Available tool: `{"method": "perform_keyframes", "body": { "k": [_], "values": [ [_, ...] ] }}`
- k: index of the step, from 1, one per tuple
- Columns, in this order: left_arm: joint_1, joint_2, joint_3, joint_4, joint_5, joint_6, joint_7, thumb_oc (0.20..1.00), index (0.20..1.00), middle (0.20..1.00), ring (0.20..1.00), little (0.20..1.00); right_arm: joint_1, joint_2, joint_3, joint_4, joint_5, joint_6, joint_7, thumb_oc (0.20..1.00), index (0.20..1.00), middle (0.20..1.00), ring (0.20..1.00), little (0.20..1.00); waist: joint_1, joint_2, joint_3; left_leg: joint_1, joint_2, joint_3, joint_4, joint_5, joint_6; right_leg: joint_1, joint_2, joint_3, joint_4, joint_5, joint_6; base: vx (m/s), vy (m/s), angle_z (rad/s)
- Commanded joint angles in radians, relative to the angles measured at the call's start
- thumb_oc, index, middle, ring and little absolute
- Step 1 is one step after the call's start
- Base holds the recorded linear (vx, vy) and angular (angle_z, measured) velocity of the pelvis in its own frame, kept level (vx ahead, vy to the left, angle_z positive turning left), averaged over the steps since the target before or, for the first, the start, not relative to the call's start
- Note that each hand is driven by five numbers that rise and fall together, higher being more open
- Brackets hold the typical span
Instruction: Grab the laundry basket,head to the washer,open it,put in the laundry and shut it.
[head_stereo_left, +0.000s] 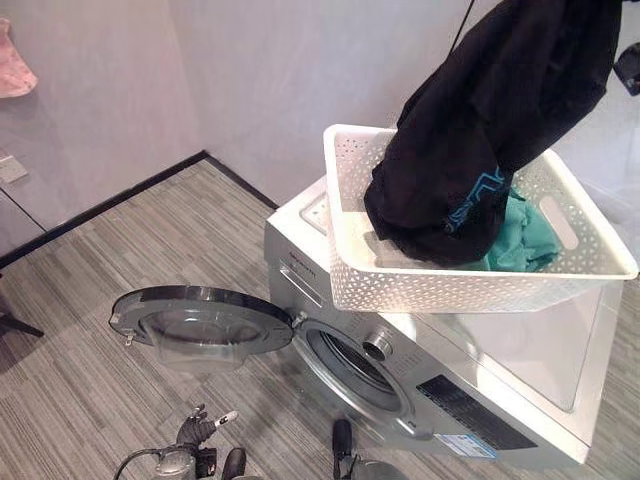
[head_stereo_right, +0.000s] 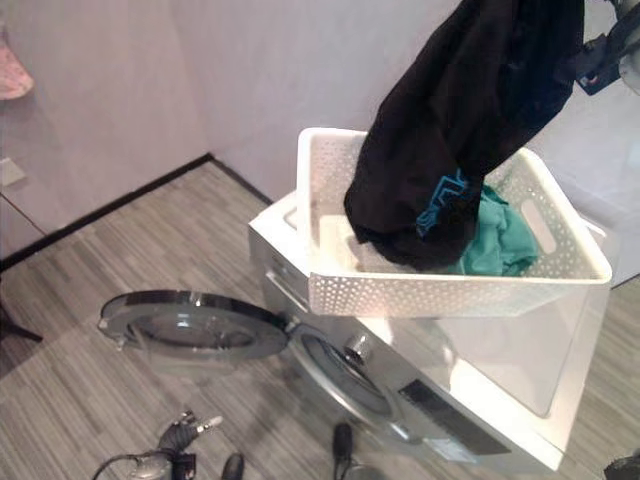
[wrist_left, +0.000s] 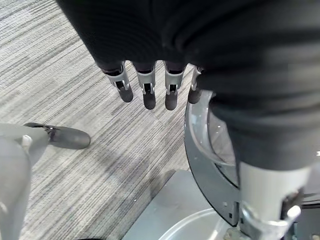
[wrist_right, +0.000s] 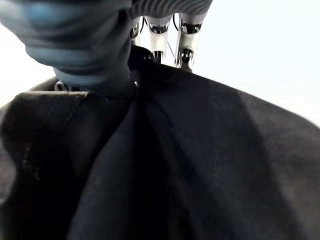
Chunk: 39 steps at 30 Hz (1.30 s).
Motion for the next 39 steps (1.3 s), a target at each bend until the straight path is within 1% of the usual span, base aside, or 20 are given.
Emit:
{"method": "perform_keyframes", "body": {
  "k": [1, 4, 7, 12, 14, 16, 17, 18, 20, 23, 24, 28, 36, 39],
  "values": [
    [-0.044, 0.046, -0.063, 0.037, 0.025, -0.037, 0.033, 1.000, 1.000, 1.000, 1.000, 1.000, -0.162, 0.010, -0.063, 0.072, -0.043, -0.014, -0.144, 0.200, 0.200, 0.200, 0.200, 0.200, -0.001, -0.025, -0.010, 0.068, -0.037, 0.076, 0.002, -0.057, 0.093, 0.053, -0.030, 0.077, 0.117, -0.220, 0.033, 0.00, 0.000, 0.00],
    [-0.045, 0.041, -0.080, 0.022, 0.029, -0.043, 0.046, 1.000, 1.000, 1.000, 1.000, 1.000, -0.179, 0.042, -0.102, 0.075, -0.065, -0.022, -0.213, 0.200, 0.200, 0.200, 0.200, 0.200, 0.000, -0.021, -0.018, 0.080, -0.042, 0.078, 0.002, -0.065, 0.098, 0.061, -0.034, 0.080, 0.119, -0.218, 0.036, 0.01, 0.033, -0.02],
    [-0.050, 0.038, -0.094, 0.007, 0.028, -0.046, 0.057, 1.000, 1.000, 1.000, 1.000, 1.000, -0.205, 0.053, -0.116, 0.073, -0.062, -0.028, -0.255, 0.200, 0.200, 0.200, 0.200, 0.200, 0.000, -0.021, -0.024, 0.088, -0.047, 0.077, 0.002, -0.071, 0.102, 0.068, -0.037, 0.079, 0.123, -0.218, 0.038, 0.00, 0.000, 0.00],
    [-0.063, 0.033, -0.118, 0.015, 0.046, -0.045, 0.064, 1.000, 1.000, 1.000, 1.000, 1.000, -0.274, 0.052, -0.103, 0.095, -0.120, -0.018, -0.332, 0.200, 0.200, 0.200, 0.200, 0.200, -0.001, -0.020, -0.035, 0.102, -0.052, 0.072, 0.006, -0.082, 0.108, 0.080, -0.042, 0.077, 0.133, -0.224, 0.041, 0.01, 0.033, 0.00],
    [-0.068, 0.032, -0.130, 0.018, 0.054, -0.046, 0.066, 1.000, 1.000, 1.000, 1.000, 1.000, -0.315, 0.057, -0.084, 0.133, -0.156, -0.009, -0.371, 0.200, 0.200, 0.200, 0.200, 0.200, 0.000, -0.021, -0.041, 0.107, -0.055, 0.071, 0.008, -0.087, 0.111, 0.085, -0.045, 0.076, 0.136, -0.227, 0.043, 0.00, 0.041, 0.00],
    [-0.078, 0.035, -0.138, 0.021, 0.052, -0.045, 0.070, 1.000, 1.000, 1.000, 1.000, 1.000, -0.370, 0.070, -0.048, 0.198, -0.170, 0.002, -0.387, 0.200, 0.200, 0.200, 0.200, 0.200, 0.004, -0.024, -0.047, 0.110, -0.057, 0.067, 0.013, -0.091, 0.113, 0.089, -0.047, 0.078, 0.137, -0.229, 0.044, 0.01, 0.045, 0.03],
    [-0.088, 0.040, -0.151, 0.030, 0.053, -0.047, 0.074, 1.000, 1.000, 1.000, 1.000, 1.000, -0.463, 0.093, 0.029, 0.312, -0.185, 0.020, -0.412, 0.200, 0.200, 0.200, 0.200, 0.200, 0.009, -0.032, -0.057, 0.113, -0.060, 0.064, 0.017, -0.095, 0.115, 0.095, -0.050, 0.078, 0.138, -0.230, 0.047, 0.02, 0.043, 0.03],
    [-0.090, 0.038, -0.151, 0.030, 0.053, -0.047, 0.074, 1.000, 1.000, 1.000, 1.000, 1.000, -0.470, 0.094, 0.035, 0.316, -0.184, 0.019, -0.411, 0.200, 0.200, 0.200, 0.200, 0.200, 0.009, -0.030, -0.056, 0.112, -0.061, 0.064, 0.018, -0.095, 0.115, 0.095, -0.051, 0.078, 0.138, -0.230, 0.047, 0.01, 0.046, 0.01],
    [-0.100, 0.039, -0.163, 0.040, 0.059, -0.048, 0.078, 1.000, 1.000, 1.000, 1.000, 1.000, -0.522, 0.104, 0.088, 0.392, -0.179, 0.025, -0.414, 0.200, 0.200, 0.200, 0.200, 0.200, 0.012, -0.035, -0.061, 0.115, -0.062, 0.062, 0.019, -0.096, 0.115, 0.101, -0.053, 0.074, 0.136, -0.230, 0.049, 0.00, 0.000, 0.00],
    [-0.119, 0.040, -0.183, 0.079, 0.061, -0.049, 0.085, 1.000, 1.000, 1.000, 1.000, 1.000, -0.634, 0.127, 0.197, 0.521, -0.168, 0.037, -0.421, 0.200, 0.200, 0.200, 0.200, 0.200, 0.017, -0.052, -0.074, 0.114, -0.066, 0.054, 0.025, -0.100, 0.111, 0.111, -0.057, 0.062, 0.131, -0.231, 0.052, 0.02, 0.010, 0.02],
    [-0.120, 0.038, -0.184, 0.080, 0.061, -0.050, 0.085, 1.000, 1.000, 1.000, 1.000, 1.000, -0.637, 0.128, 0.201, 0.523, -0.167, 0.036, -0.420, 0.200, 0.200, 0.200, 0.200, 0.200, 0.017, -0.051, -0.073, 0.114, -0.066, 0.054, 0.025, -0.100, 0.111, 0.111, -0.057, 0.062, 0.130, -0.231, 0.052, 0.00, 0.000, 0.00],
    [-0.124, 0.038, -0.193, 0.095, 0.055, -0.052, 0.094, 1.000, 1.000, 1.000, 1.000, 1.000, -0.703, 0.140, 0.272, 0.594, -0.160, 0.049, -0.421, 0.200, 0.200, 0.200, 0.200, 0.200, 0.024, -0.065, -0.081, 0.113, -0.066, 0.048, 0.038, -0.106, 0.109, 0.119, -0.058, 0.054, 0.130, -0.234, 0.051, 0.00, 0.000, 0.00],
    [-0.130, 0.041, -0.192, 0.119, 0.045, -0.054, 0.105, 1.000, 1.000, 1.000, 1.000, 1.000, -0.777, 0.154, 0.336, 0.619, -0.115, 0.044, -0.422, 0.200, 0.200, 0.200, 0.200, 0.200, 0.027, -0.079, -0.094, 0.121, -0.065, 0.045, 0.033, -0.107, 0.106, 0.134, -0.060, 0.045, 0.122, -0.232, 0.053, 0.00, 0.000, 0.00],
    [-0.130, 0.043, -0.191, 0.115, 0.046, -0.057, 0.105, 1.000, 1.000, 1.000, 1.000, 1.000, -0.786, 0.154, 0.351, 0.613, -0.126, 0.045, -0.422, 0.200, 0.200, 0.200, 0.200, 0.200, 0.026, -0.079, -0.094, 0.121, -0.065, 0.046, 0.035, -0.109, 0.106, 0.133, -0.061, 0.045, 0.126, -0.234, 0.054, 0.00, 0.000, 0.00]
  ]
}}
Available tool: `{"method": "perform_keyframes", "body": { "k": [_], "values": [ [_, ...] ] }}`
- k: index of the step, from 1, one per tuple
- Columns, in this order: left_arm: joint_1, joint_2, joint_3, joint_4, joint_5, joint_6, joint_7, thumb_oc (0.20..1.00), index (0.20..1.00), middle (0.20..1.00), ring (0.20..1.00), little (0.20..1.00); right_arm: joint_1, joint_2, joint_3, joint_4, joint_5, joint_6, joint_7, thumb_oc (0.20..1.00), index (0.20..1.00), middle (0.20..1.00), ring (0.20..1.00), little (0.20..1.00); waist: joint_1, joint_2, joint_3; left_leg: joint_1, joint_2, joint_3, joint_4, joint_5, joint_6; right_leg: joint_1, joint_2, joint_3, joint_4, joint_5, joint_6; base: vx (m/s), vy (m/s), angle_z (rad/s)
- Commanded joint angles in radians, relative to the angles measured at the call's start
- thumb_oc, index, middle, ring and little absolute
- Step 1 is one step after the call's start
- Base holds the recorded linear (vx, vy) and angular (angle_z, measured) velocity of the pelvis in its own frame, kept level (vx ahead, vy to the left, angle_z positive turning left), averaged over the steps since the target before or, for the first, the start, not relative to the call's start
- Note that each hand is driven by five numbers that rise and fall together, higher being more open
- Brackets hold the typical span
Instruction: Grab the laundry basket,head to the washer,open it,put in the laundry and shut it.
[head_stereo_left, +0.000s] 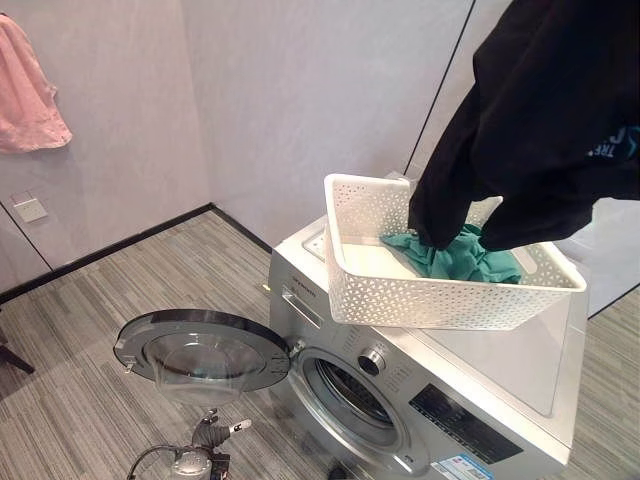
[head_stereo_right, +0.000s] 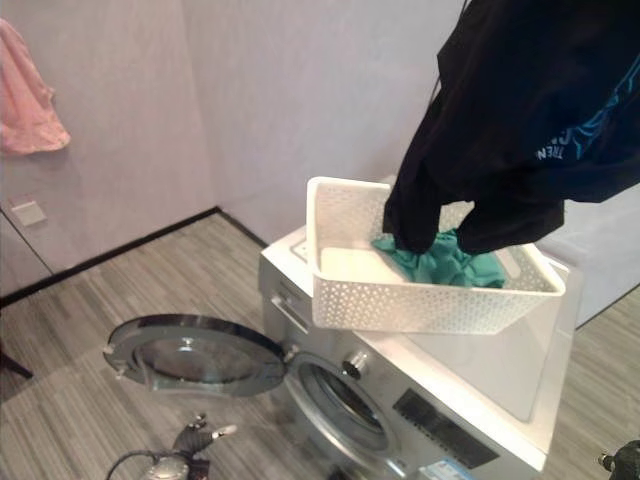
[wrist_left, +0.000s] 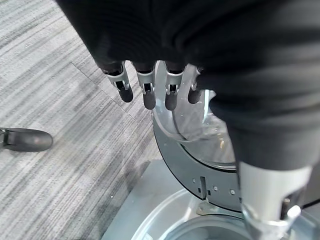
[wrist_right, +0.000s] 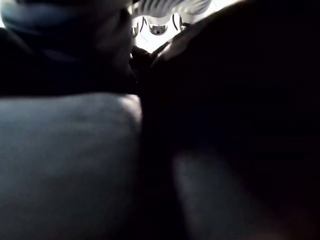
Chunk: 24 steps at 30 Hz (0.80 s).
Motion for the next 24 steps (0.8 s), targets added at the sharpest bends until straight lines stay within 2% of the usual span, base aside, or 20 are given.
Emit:
{"method": "perform_keyframes", "body": {
  "k": [1, 11, 17, 21, 22, 24],
  "values": [
    [-0.093, 0.064, -0.035, 0.037, 0.008, -0.045, 0.028, 1.000, 1.000, 1.000, 1.000, 1.000, -0.243, -0.036, 0.077, 0.125, 0.036, -0.002, -0.042, 0.200, 0.200, 0.200, 0.200, 0.200, 0.036, -0.047, 0.018, 0.068, -0.064, 0.058, 0.041, -0.100, 0.092, 0.065, -0.055, 0.056, 0.134, -0.213, 0.060, 0.00, 0.000, 0.00],
    [-0.107, 0.061, -0.038, 0.041, 0.007, -0.051, 0.040, 1.000, 1.000, 1.000, 1.000, 1.000, -0.241, -0.037, 0.043, 0.080, 0.061, -0.016, -0.074, 0.200, 0.200, 0.200, 0.200, 0.200, 0.026, -0.040, 0.011, 0.076, -0.087, 0.070, 0.048, -0.117, 0.107, 0.063, -0.076, 0.065, 0.138, -0.198, 0.076, -0.02, 0.061, -0.03],
    [-0.115, 0.051, -0.041, 0.056, 0.012, -0.053, 0.037, 1.000, 1.000, 1.000, 1.000, 1.000, -0.250, -0.068, 0.052, 0.000, 0.038, -0.017, -0.091, 0.200, 0.200, 0.200, 0.200, 0.200, 0.005, -0.033, 0.006, 0.070, -0.115, 0.078, 0.062, -0.130, 0.121, 0.055, -0.100, 0.072, 0.146, -0.183, 0.089, -0.04, 0.105, 0.00],
    [-0.116, 0.036, -0.024, 0.084, 0.024, -0.045, 0.038, 1.000, 1.000, 1.000, 1.000, 1.000, -0.232, -0.157, 0.026, -0.190, -0.016, -0.012, -0.136, 0.200, 0.200, 0.200, 0.200, 0.200, -0.035, -0.019, 0.013, 0.080, -0.140, 0.097, 0.062, -0.140, 0.142, 0.033, -0.120, 0.093, 0.181, -0.171, 0.104, -0.06, 0.126, 0.00],
    [-0.116, 0.036, -0.024, 0.084, 0.024, -0.045, 0.038, 1.000, 1.000, 1.000, 1.000, 1.000, -0.232, -0.157, 0.026, -0.190, -0.016, -0.012, -0.136, 0.200, 0.200, 0.200, 0.200, 0.200, -0.035, -0.019, 0.013, 0.080, -0.140, 0.097, 0.062, -0.140, 0.142, 0.033, -0.120, 0.093, 0.181, -0.171, 0.104, -0.07, 0.145, -0.18],
    [-0.108, 0.016, -0.013, 0.098, 0.040, -0.043, 0.038, 1.000, 1.000, 1.000, 1.000, 1.000, -0.195, -0.213, -0.039, -0.357, -0.068, -0.013, -0.189, 0.200, 0.200, 0.200, 0.200, 0.200, -0.073, 0.006, 0.022, 0.099, -0.166, 0.129, 0.046, -0.145, 0.163, 0.004, -0.131, 0.135, 0.198, -0.146, 0.118, -0.09, 0.189, -0.32]
  ]
}}
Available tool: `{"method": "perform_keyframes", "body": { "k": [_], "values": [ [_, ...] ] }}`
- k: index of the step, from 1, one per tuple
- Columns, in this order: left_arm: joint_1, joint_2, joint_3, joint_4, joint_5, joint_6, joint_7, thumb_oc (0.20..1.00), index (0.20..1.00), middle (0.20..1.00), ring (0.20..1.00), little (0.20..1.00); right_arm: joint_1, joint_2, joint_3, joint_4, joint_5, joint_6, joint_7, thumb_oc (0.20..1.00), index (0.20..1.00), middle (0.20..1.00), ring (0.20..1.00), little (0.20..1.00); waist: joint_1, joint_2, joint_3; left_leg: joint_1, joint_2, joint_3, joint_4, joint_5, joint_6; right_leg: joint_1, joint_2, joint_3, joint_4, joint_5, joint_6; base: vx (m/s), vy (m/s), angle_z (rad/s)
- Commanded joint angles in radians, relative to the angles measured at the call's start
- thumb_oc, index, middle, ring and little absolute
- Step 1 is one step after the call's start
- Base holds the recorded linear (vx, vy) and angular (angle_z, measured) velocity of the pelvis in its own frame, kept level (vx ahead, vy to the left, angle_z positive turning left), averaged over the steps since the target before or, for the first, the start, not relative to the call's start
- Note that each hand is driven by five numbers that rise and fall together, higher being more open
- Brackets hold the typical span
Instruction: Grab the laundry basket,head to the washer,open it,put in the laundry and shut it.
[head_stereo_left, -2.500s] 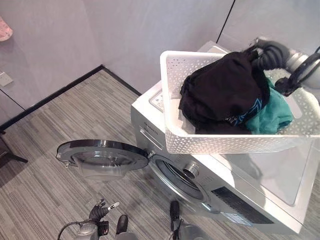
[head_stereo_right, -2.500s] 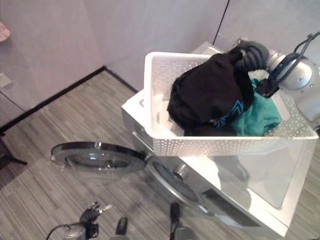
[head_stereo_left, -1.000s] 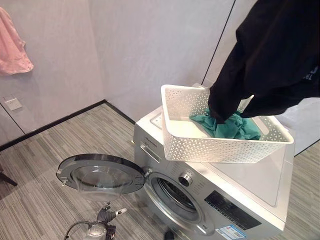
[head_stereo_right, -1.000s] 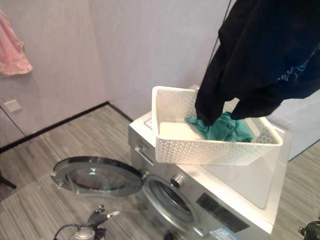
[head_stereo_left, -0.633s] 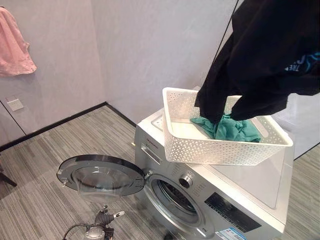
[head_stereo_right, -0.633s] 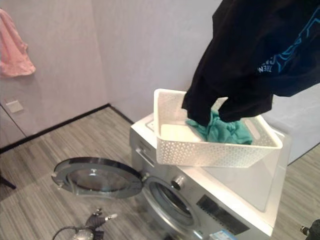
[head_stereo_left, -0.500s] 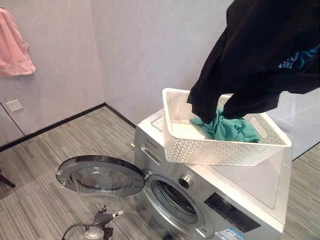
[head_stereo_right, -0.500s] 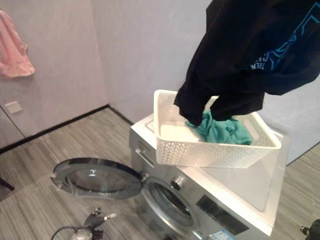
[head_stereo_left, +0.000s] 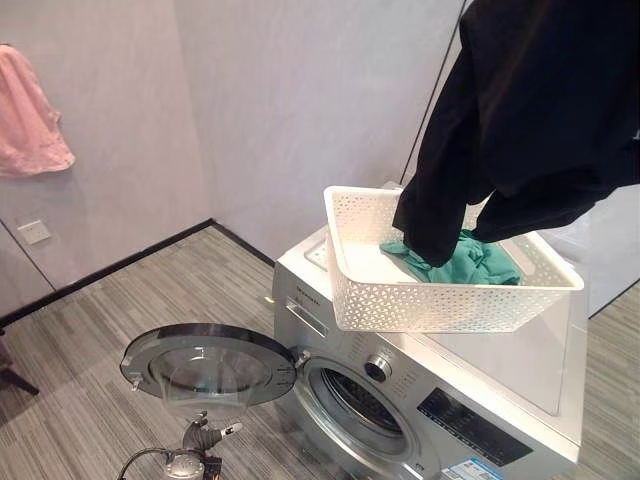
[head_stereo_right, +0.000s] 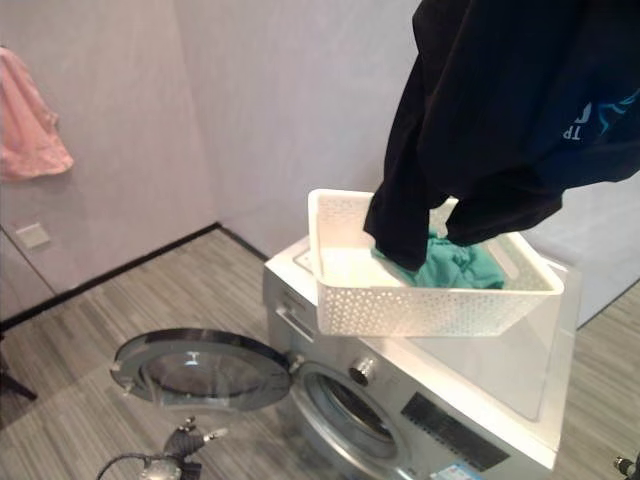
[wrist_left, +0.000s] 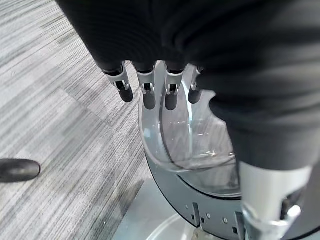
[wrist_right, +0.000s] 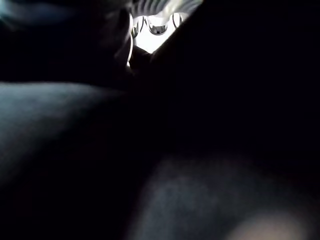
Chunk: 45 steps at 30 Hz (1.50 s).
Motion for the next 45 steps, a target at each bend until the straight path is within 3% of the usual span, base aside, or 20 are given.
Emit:
{"method": "perform_keyframes", "body": {
  "k": [1, 4, 5, 7, 8, 9, 13, 19, 21, 26, 27, 28, 31, 35, 36, 39, 41, 42, 44, 45],
  "values": [
    [-0.104, -0.002, -0.010, 0.054, 0.038, -0.032, 0.011, 1.000, 1.000, 1.000, 1.000, 1.000, -0.149, -0.062, -0.032, 0.011, -0.052, 0.001, -0.086, 0.200, 0.200, 0.200, 0.200, 0.200, -0.014, -0.005, 0.050, 0.043, -0.082, 0.081, 0.041, -0.131, 0.125, -0.018, -0.057, 0.090, 0.189, -0.150, 0.078, -0.08, 0.141, -0.46],
    [-0.098, -0.013, 0.002, 0.061, 0.026, -0.037, 0.016, 1.000, 1.000, 1.000, 1.000, 1.000, -0.096, -0.081, -0.106, -0.094, -0.096, 0.007, -0.122, 0.200, 0.200, 0.200, 0.200, 0.200, -0.029, 0.010, 0.077, 0.047, -0.101, 0.133, 0.034, -0.127, 0.139, -0.069, -0.064, 0.108, 0.203, -0.096, 0.093, -0.14, 0.105, -0.64],
    [-0.096, -0.010, 0.010, 0.057, 0.022, -0.035, 0.016, 1.000, 1.000, 1.000, 1.000, 1.000, -0.082, -0.095, -0.126, -0.147, -0.116, 0.011, -0.132, 0.200, 0.200, 0.200, 0.200, 0.200, -0.029, 0.018, 0.091, 0.043, -0.102, 0.156, 0.037, -0.125, 0.144, -0.089, -0.059, 0.095, 0.225, -0.109, 0.089, -0.21, 0.126, -0.86],
    [-0.094, -0.010, 0.028, 0.043, 0.010, -0.033, 0.015, 1.000, 1.000, 1.000, 1.000, 1.000, -0.045, -0.123, -0.172, -0.256, -0.157, 0.011, -0.149, 0.200, 0.200, 0.200, 0.200, 0.200, -0.023, 0.045, 0.117, 0.026, -0.102, 0.198, 0.047, -0.114, 0.153, -0.087, -0.053, 0.017, 0.288, -0.164, 0.057, -0.17, 0.098, -0.69],
    [-0.093, -0.007, 0.028, 0.042, 0.010, -0.032, 0.015, 1.000, 1.000, 1.000, 1.000, 1.000, -0.032, -0.126, -0.186, -0.265, -0.160, 0.014, -0.148, 0.200, 0.200, 0.200, 0.200, 0.200, -0.024, 0.043, 0.117, 0.026, -0.101, 0.197, 0.048, -0.115, 0.152, -0.090, -0.052, 0.017, 0.296, -0.169, 0.056, -0.18, 0.058, -0.54],
    [-0.085, -0.002, 0.050, 0.033, 0.006, -0.022, 0.010, 1.000, 1.000, 1.000, 1.000, 1.000, 0.051, -0.153, -0.276, -0.367, -0.196, 0.011, -0.161, 0.200, 0.200, 0.200, 0.200, 0.200, -0.018, 0.054, 0.131, 0.006, -0.096, 0.237, 0.068, -0.103, 0.162, -0.080, -0.041, -0.059, 0.406, -0.245, 0.020, -0.15, 0.025, -0.69],
    [-0.052, 0.014, 0.095, 0.035, 0.022, -0.010, 0.001, 1.000, 1.000, 1.000, 1.000, 1.000, 0.164, -0.160, -0.402, -0.481, -0.272, 0.006, -0.174, 0.200, 0.200, 0.200, 0.200, 0.200, 0.008, 0.048, 0.116, -0.030, -0.099, 0.309, 0.084, -0.095, 0.186, -0.023, -0.023, -0.125, 0.518, -0.324, -0.005, -0.13, -0.035, -1.01],
    [-0.022, 0.011, 0.135, 0.060, 0.029, -0.009, 0.002, 1.000, 1.000, 1.000, 1.000, 1.000, 0.327, -0.153, -0.562, -0.548, -0.342, 0.017, -0.203, 0.200, 0.200, 0.200, 0.200, 0.200, 0.054, 0.010, 0.049, -0.064, -0.142, 0.359, 0.067, -0.101, 0.200, 0.142, 0.001, -0.078, 0.390, -0.313, 0.027, -0.03, -0.073, -0.69],
    [-0.021, 0.005, 0.140, 0.058, 0.027, -0.014, 0.002, 1.000, 1.000, 1.000, 1.000, 1.000, 0.349, -0.160, -0.595, -0.572, -0.357, 0.024, -0.218, 0.200, 0.200, 0.200, 0.200, 0.200, 0.070, -0.008, 0.024, -0.105, -0.150, 0.376, 0.067, -0.084, 0.191, 0.198, 0.012, -0.029, 0.257, -0.323, 0.031, -0.12, -0.141, -0.84],
    [-0.035, -0.006, 0.155, 0.056, 0.025, -0.015, 0.017, 1.000, 1.000, 1.000, 1.000, 1.000, 0.439, -0.139, -0.671, -0.665, -0.370, 0.010, -0.211, 0.200, 0.200, 0.200, 0.200, 0.200, 0.082, 0.005, 0.030, -0.142, -0.123, 0.416, 0.073, -0.039, 0.174, 0.226, 0.025, -0.015, 0.115, -0.315, 0.015, -0.13, -0.137, -0.49],
    [-0.035, -0.004, 0.155, 0.056, 0.026, -0.015, 0.017, 1.000, 1.000, 1.000, 1.000, 1.000, 0.448, -0.139, -0.679, -0.669, -0.372, 0.011, -0.210, 0.200, 0.200, 0.200, 0.200, 0.200, 0.084, 0.003, 0.025, -0.135, -0.128, 0.396, 0.068, -0.057, 0.171, 0.233, 0.023, -0.006, 0.112, -0.322, 0.018, -0.32, -0.285, -0.01],
    [-0.065, -0.034, 0.149, 0.043, 0.024, -0.010, 0.023, 1.000, 1.000, 1.000, 1.000, 1.000, 0.641, -0.107, -0.824, -0.793, -0.431, 0.012, -0.191, 0.200, 0.200, 0.200, 0.200, 0.200, 0.089, 0.009, 0.063, -0.187, -0.096, 0.396, 0.105, -0.002, 0.142, 0.232, 0.047, -0.045, 0.075, -0.318, -0.006, -0.29, -0.271, 0.16],
    [-0.096, -0.050, 0.114, 0.012, 0.060, -0.013, 0.028, 1.000, 1.000, 1.000, 1.000, 1.000, 0.772, -0.100, -0.928, -0.892, -0.454, -0.001, -0.177, 0.200, 0.200, 0.200, 0.200, 0.200, 0.086, 0.002, 0.101, -0.253, -0.082, 0.379, 0.191, 0.009, 0.114, 0.236, 0.064, -0.074, 0.051, -0.320, -0.029, -0.26, -0.199, 0.70],
    [-0.116, -0.059, 0.077, -0.040, 0.087, -0.014, 0.032, 1.000, 1.000, 1.000, 1.000, 1.000, 0.909, -0.110, -1.029, -0.959, -0.462, -0.010, -0.171, 0.200, 0.200, 0.200, 0.200, 0.200, 0.074, -0.009, 0.134, -0.317, -0.043, 0.370, 0.343, -0.021, 0.089, 0.230, 0.072, -0.099, 0.047, -0.324, -0.059, -0.17, -0.060, 0.73],
    [-0.117, -0.060, 0.067, -0.105, 0.089, -0.015, 0.027, 1.000, 1.000, 1.000, 1.000, 1.000, 0.965, -0.119, -1.057, -0.988, -0.467, -0.014, -0.162, 0.200, 0.200, 0.200, 0.200, 0.200, 0.059, -0.016, 0.151, -0.315, 0.015, 0.360, 0.447, -0.069, 0.091, 0.205, 0.059, -0.110, 0.068, -0.322, -0.077, -0.13, 0.002, 0.39],
    [-0.096, -0.041, 0.053, -0.174, 0.088, -0.025, 0.024, 1.000, 1.000, 1.000, 1.000, 1.000, 1.002, -0.076, -1.066, -1.011, -0.482, -0.032, -0.166, 0.200, 0.200, 0.200, 0.200, 0.200, 0.060, -0.019, 0.150, -0.270, 0.083, 0.202, 0.527, -0.078, 0.087, 0.171, 0.050, -0.104, 0.091, -0.310, -0.085, -0.06, 0.045, 0.08],
    [-0.073, -0.034, 0.054, -0.214, 0.072, -0.031, 0.021, 1.000, 1.000, 1.000, 1.000, 1.000, 1.033, -0.035, -1.061, -1.008, -0.479, -0.045, -0.159, 0.200, 0.200, 0.200, 0.200, 0.200, 0.060, -0.005, 0.143, -0.188, 0.120, 0.107, 0.524, -0.046, 0.081, 0.156, 0.055, -0.095, 0.095, -0.306, -0.078, 0.04, 0.167, -0.28],
    [-0.052, -0.033, 0.046, -0.256, 0.063, -0.033, 0.015, 1.000, 1.000, 1.000, 1.000, 1.000, 1.062, -0.012, -1.070, -1.013, -0.479, -0.044, -0.144, 0.200, 0.200, 0.200, 0.200, 0.200, 0.050, 0.026, 0.129, -0.109, 0.138, 0.048, 0.440, -0.022, 0.065, 0.150, 0.067, -0.081, 0.097, -0.311, -0.068, 0.06, 0.305, -0.37],
    [-0.043, -0.036, 0.040, -0.261, 0.065, -0.030, 0.006, 1.000, 1.000, 1.000, 1.000, 1.000, 1.098, -0.010, -1.094, -1.020, -0.481, -0.036, -0.134, 0.200, 0.200, 0.200, 0.200, 0.200, 0.036, 0.039, 0.113, -0.067, 0.138, 0.060, 0.342, -0.002, 0.051, 0.143, 0.064, -0.083, 0.098, -0.308, -0.062, 0.02, 0.275, -0.19],
    [-0.046, -0.043, 0.033, -0.268, 0.076, -0.026, 0.002, 1.000, 1.000, 1.000, 1.000, 1.000, 1.133, -0.014, -1.125, -1.023, -0.476, -0.030, -0.127, 0.200, 0.200, 0.200, 0.200, 0.200, 0.012, 0.061, 0.110, -0.042, 0.160, 0.123, 0.295, 0.013, 0.030, 0.135, 0.052, -0.097, 0.121, -0.309, -0.059, -0.04, 0.256, 0.54]
  ]
}}
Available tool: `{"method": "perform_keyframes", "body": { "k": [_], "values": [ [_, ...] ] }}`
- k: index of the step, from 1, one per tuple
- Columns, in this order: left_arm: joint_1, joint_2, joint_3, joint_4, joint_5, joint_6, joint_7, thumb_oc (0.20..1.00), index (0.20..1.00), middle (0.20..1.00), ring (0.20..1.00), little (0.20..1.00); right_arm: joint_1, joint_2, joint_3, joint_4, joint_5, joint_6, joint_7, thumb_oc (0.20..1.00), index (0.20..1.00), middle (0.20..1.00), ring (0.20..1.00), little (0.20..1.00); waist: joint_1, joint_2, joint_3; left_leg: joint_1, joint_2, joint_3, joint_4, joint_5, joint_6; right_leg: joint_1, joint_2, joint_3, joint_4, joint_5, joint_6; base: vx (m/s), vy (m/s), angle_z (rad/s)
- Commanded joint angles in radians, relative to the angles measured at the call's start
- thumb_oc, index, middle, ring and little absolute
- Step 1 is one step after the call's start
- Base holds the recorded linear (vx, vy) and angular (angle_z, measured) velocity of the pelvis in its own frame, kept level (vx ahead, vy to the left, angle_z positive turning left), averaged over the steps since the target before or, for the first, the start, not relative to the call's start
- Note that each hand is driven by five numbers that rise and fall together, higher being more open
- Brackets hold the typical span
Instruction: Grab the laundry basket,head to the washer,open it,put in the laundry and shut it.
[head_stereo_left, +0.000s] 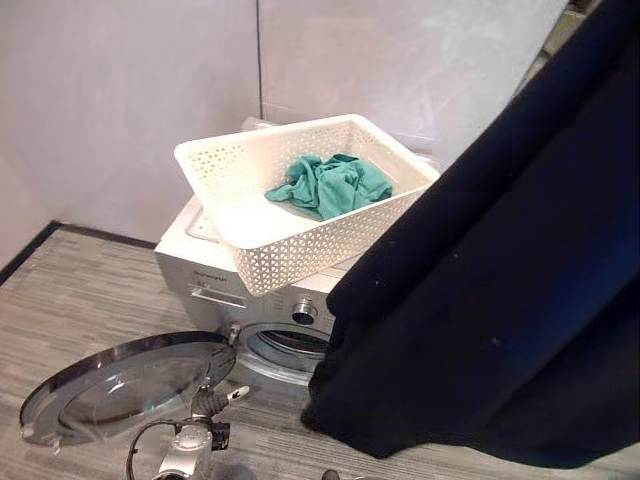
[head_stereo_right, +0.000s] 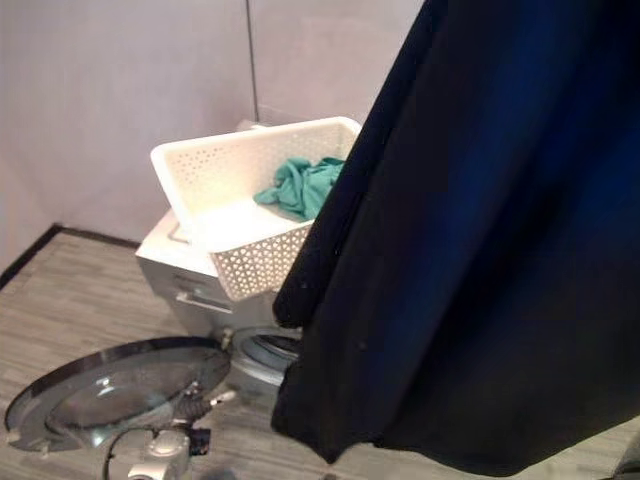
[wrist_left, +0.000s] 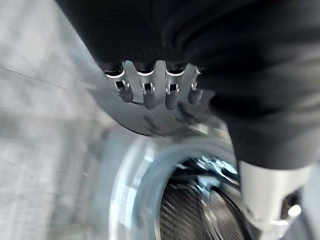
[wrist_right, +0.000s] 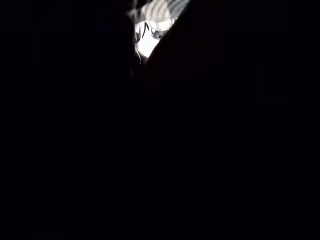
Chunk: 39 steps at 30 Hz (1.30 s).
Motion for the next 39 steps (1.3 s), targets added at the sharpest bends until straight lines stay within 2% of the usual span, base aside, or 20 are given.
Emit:
{"method": "perform_keyframes", "body": {
  "k": [1, 2, 3, 5, 7, 9, 11, 12, 15, 17, 18, 23, 27, 31, 35, 37, 39],
  "values": [
    [-0.033, 0.005, -0.040, 0.019, 0.033, -0.029, -0.008, 1.000, 1.000, 1.000, 1.000, 1.000, 0.039, -0.030, -0.058, 0.072, 0.000, 0.028, 0.024, 0.200, 0.200, 0.200, 0.200, 0.200, 0.019, 0.046, -0.055, 0.057, 0.003, 0.095, -0.059, 0.011, 0.071, -0.043, -0.023, 0.019, 0.095, -0.147, 0.034, -0.05, 0.260, 0.64],
    [-0.033, 0.005, -0.040, 0.019, 0.033, -0.029, -0.008, 1.000, 1.000, 1.000, 1.000, 1.000, 0.039, -0.030, -0.058, 0.072, 0.000, 0.028, 0.024, 0.200, 0.200, 0.200, 0.200, 0.200, 0.019, 0.046, -0.055, 0.057, 0.003, 0.095, -0.059, 0.011, 0.071, -0.043, -0.023, 0.019, 0.095, -0.147, 0.034, -0.05, 0.228, 0.60],
    [-0.038, 0.006, -0.044, 0.022, 0.048, -0.029, -0.008, 1.000, 1.000, 1.000, 1.000, 1.000, 0.055, -0.024, -0.070, 0.068, 0.000, 0.028, 0.024, 0.200, 0.200, 0.200, 0.200, 0.200, 0.016, 0.058, -0.063, 0.083, 0.000, 0.149, -0.103, -0.005, 0.058, -0.040, -0.050, -0.006, 0.089, -0.132, 0.053, -0.06, 0.222, 0.30],
    [-0.043, 0.001, -0.051, 0.028, 0.060, -0.025, -0.010, 1.000, 1.000, 1.000, 1.000, 1.000, 0.065, -0.009, -0.070, 0.062, -0.004, 0.035, 0.038, 0.200, 0.200, 0.200, 0.200, 0.200, 0.016, 0.066, -0.064, 0.102, -0.012, 0.184, -0.128, -0.009, 0.049, -0.043, -0.067, -0.019, 0.083, -0.113, 0.071, -0.08, 0.231, 0.14],
    [-0.041, 0.005, -0.044, 0.012, 0.064, -0.031, -0.002, 1.000, 1.000, 1.000, 1.000, 1.000, 0.075, 0.044, -0.044, 0.041, 0.000, 0.025, 0.067, 0.200, 0.200, 0.200, 0.200, 0.200, 0.022, 0.075, -0.070, 0.134, -0.044, 0.209, -0.185, -0.049, 0.059, -0.052, -0.087, -0.012, 0.070, -0.082, 0.093, -0.08, 0.167, 0.09],
    [-0.030, 0.012, -0.039, -0.030, 0.057, -0.036, 0.002, 1.000, 1.000, 1.000, 1.000, 1.000, 0.080, 0.070, -0.027, 0.029, -0.003, 0.022, 0.082, 0.200, 0.200, 0.200, 0.200, 0.200, 0.028, 0.078, -0.072, 0.145, -0.056, 0.214, -0.207, -0.063, 0.067, -0.061, -0.095, -0.004, 0.067, -0.072, 0.100, -0.08, 0.119, -0.25],
    [-0.001, 0.040, -0.033, -0.200, 0.031, -0.060, -0.006, 1.000, 1.000, 1.000, 1.000, 1.000, 0.132, 0.117, -0.024, 0.003, -0.002, 0.005, 0.113, 0.200, 0.200, 0.200, 0.200, 0.200, 0.040, 0.089, -0.074, 0.157, -0.075, 0.222, -0.246, -0.081, 0.079, -0.074, -0.110, -0.001, 0.066, -0.060, 0.112, -0.09, 0.106, -0.43],
    [0.006, 0.045, -0.032, -0.209, 0.030, -0.056, -0.007, 1.000, 1.000, 1.000, 1.000, 1.000, 0.140, 0.120, -0.029, -0.002, -0.002, 0.005, 0.115, 0.200, 0.200, 0.200, 0.200, 0.200, 0.040, 0.087, -0.076, 0.158, -0.076, 0.222, -0.248, -0.081, 0.080, -0.074, -0.111, -0.001, 0.066, -0.060, 0.112, -0.05, 0.044, -0.18],
    [0.047, 0.098, -0.045, -0.427, 0.034, -0.074, -0.036, 1.000, 1.000, 1.000, 1.000, 1.000, 0.235, 0.179, -0.051, -0.051, 0.020, -0.025, 0.154, 0.200, 0.200, 0.200, 0.200, 0.200, 0.047, 0.089, -0.073, 0.154, -0.087, 0.210, -0.262, -0.087, 0.090, -0.079, -0.123, -0.007, 0.066, -0.053, 0.119, -0.06, 0.034, -0.03],
    [0.083, 0.149, -0.039, -0.619, 0.038, -0.095, -0.067, 1.000, 1.000, 1.000, 1.000, 1.000, 0.320, 0.245, -0.063, -0.080, 0.045, -0.051, 0.180, 0.200, 0.200, 0.200, 0.200, 0.200, 0.054, 0.092, -0.069, 0.147, -0.095, 0.206, -0.263, -0.095, 0.098, -0.081, -0.135, -0.014, 0.066, -0.050, 0.124, -0.06, 0.039, 0.00],
    [0.091, 0.154, -0.037, -0.628, 0.037, -0.090, -0.069, 1.000, 1.000, 1.000, 1.000, 1.000, 0.327, 0.249, -0.068, -0.084, 0.046, -0.050, 0.182, 0.200, 0.200, 0.200, 0.200, 0.200, 0.054, 0.089, -0.070, 0.148, -0.096, 0.205, -0.262, -0.095, 0.098, -0.080, -0.135, -0.015, 0.066, -0.050, 0.124, -0.05, 0.027, 0.00],
    [0.178, 0.199, 0.031, -0.914, -0.080, -0.092, -0.112, 1.000, 1.000, 1.000, 1.000, 1.000, 0.486, 0.342, -0.090, -0.141, 0.100, -0.076, 0.245, 0.200, 0.200, 0.200, 0.200, 0.200, 0.065, 0.086, -0.061, 0.131, -0.102, 0.189, -0.244, -0.099, 0.105, -0.070, -0.150, -0.027, 0.062, -0.045, 0.129, -0.03, 0.012, 0.05],
    [0.234, 0.235, 0.055, -1.074, -0.201, -0.079, -0.172, 1.000, 1.000, 1.000, 1.000, 1.000, 0.548, 0.350, -0.093, -0.151, 0.128, -0.075, 0.277, 0.200, 0.200, 0.200, 0.200, 0.200, 0.074, 0.087, -0.054, 0.125, -0.105, 0.181, -0.238, -0.098, 0.106, -0.059, -0.154, -0.036, 0.050, -0.039, 0.133, -0.02, 0.000, 0.18],
    [0.289, 0.305, 0.051, -1.201, -0.311, -0.055, -0.227, 1.000, 1.000, 1.000, 1.000, 1.000, 0.505, 0.330, -0.053, -0.124, 0.152, -0.067, 0.287, 0.200, 0.200, 0.200, 0.200, 0.200, 0.081, 0.092, -0.051, 0.126, -0.105, 0.186, -0.237, -0.098, 0.107, -0.053, -0.156, -0.033, 0.035, -0.028, 0.138, 0.00, 0.010, 0.11],
    [0.318, 0.343, 0.034, -1.233, -0.349, -0.038, -0.248, 1.000, 1.000, 1.000, 1.000, 1.000, 0.468, 0.317, -0.020, -0.107, 0.157, -0.063, 0.289, 0.200, 0.200, 0.200, 0.200, 0.200, 0.088, 0.092, -0.043, 0.127, -0.106, 0.192, -0.233, -0.099, 0.108, -0.055, -0.157, -0.027, 0.033, -0.023, 0.141, 0.00, 0.007, 0.01],
    [0.325, 0.363, -0.039, -1.204, -0.390, -0.009, -0.280, 1.000, 1.000, 1.000, 1.000, 1.000, 0.423, 0.296, 0.008, -0.096, 0.152, -0.054, 0.295, 0.200, 0.200, 0.200, 0.200, 0.200, 0.088, 0.091, -0.038, 0.130, -0.105, 0.200, -0.236, -0.098, 0.110, -0.056, -0.157, -0.024, 0.031, -0.021, 0.144, 0.00, 0.000, 0.00],
    [0.321, 0.364, -0.063, -1.191, -0.399, 0.000, -0.285, 1.000, 1.000, 1.000, 1.000, 1.000, 0.399, 0.290, 0.020, -0.089, 0.148, -0.051, 0.291, 0.200, 0.200, 0.200, 0.200, 0.200, 0.090, 0.090, -0.035, 0.131, -0.106, 0.202, -0.235, -0.100, 0.111, -0.055, -0.156, -0.021, 0.029, -0.021, 0.145, 0.01, 0.002, -0.06]
  ]
}}
